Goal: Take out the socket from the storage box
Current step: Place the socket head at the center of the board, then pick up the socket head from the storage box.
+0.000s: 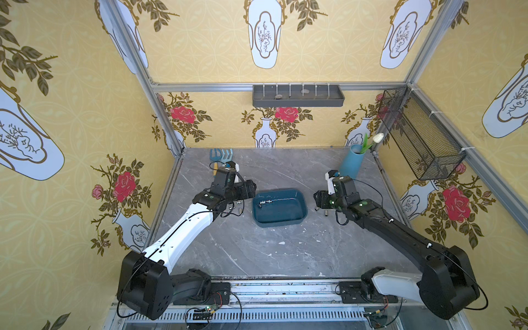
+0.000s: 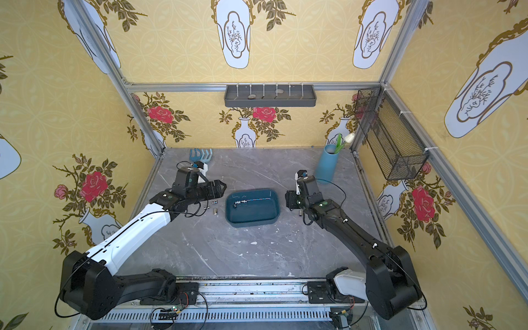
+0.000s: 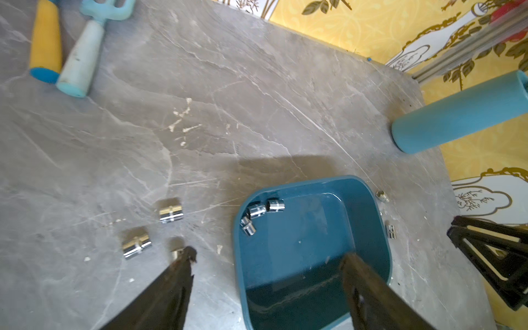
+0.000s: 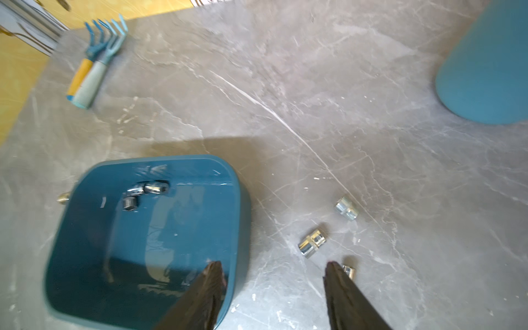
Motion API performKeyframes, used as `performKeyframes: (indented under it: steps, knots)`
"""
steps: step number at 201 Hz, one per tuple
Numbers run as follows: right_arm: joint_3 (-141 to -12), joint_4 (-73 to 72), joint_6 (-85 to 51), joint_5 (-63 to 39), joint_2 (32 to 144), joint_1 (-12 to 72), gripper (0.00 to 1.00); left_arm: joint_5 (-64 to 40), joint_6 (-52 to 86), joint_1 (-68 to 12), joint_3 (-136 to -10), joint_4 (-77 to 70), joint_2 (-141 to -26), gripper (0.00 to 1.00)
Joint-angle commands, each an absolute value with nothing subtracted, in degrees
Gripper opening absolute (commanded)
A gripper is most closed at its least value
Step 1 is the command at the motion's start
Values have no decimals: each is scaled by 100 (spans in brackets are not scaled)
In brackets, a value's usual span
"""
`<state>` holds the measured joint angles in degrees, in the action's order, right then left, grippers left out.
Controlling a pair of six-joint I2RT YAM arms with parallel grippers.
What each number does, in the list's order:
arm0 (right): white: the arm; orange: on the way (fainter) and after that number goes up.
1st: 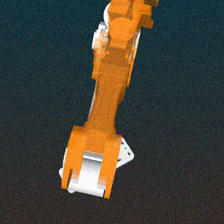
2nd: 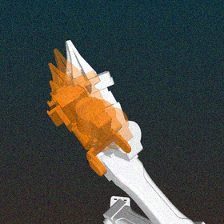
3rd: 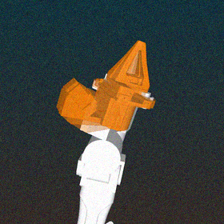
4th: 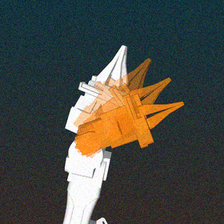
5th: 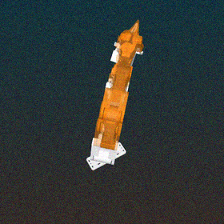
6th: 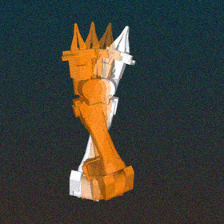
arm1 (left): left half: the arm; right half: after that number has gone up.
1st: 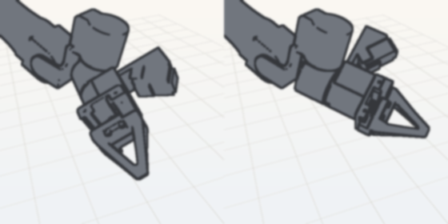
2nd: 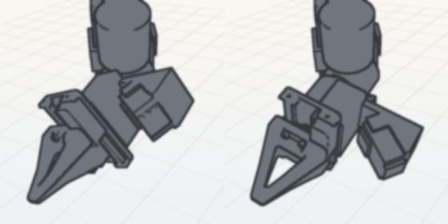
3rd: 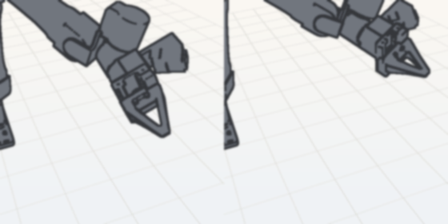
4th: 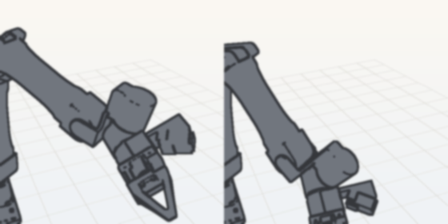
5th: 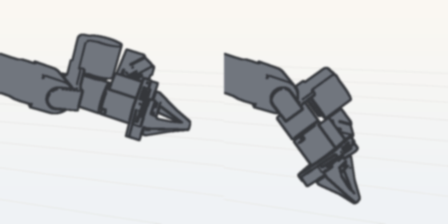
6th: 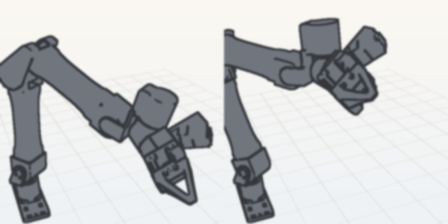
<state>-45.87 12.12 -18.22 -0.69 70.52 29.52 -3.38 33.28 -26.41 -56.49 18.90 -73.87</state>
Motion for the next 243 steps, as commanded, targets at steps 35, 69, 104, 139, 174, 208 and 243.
performKeyframes:
  steps: [35, 69, 104, 139, 174, 208, 243]
  knots:
    - [-4395, 1299, -2072, -351, 6655, 2961, 70, -28, 3654, -3565, -6179, 2098, -8433, 85]
    - [-4250, 1243, -2129, -408, 6575, 2962, 71, 188, 3813, -3954, -6479, 2076, -9147, 84]
    - [-4173, 1195, -2151, -444, 6583, 2971, 71, 457, 3744, -4087, -6671, 1963, -9802, 82]
    - [-4142, 1195, -2136, -436, 6561, 2980, 72, 772, 3645, -4087, -6645, 1743, -10143, 81]
    - [-4112, 1177, -2126, -412, 6547, 2980, 72, 860, 3525, -4090, -6631, 1475, -10410, 80]
    - [-4063, 1130, -2140, -409, 6548, 2979, 72, 915, 3479, -4096, -6636, 1315, -10611, 80]
    - [-4021, 1099, -2162, -423, 6548, 2977, 72, 916, 3392, -4095, -6665, 1187, -10729, 80]
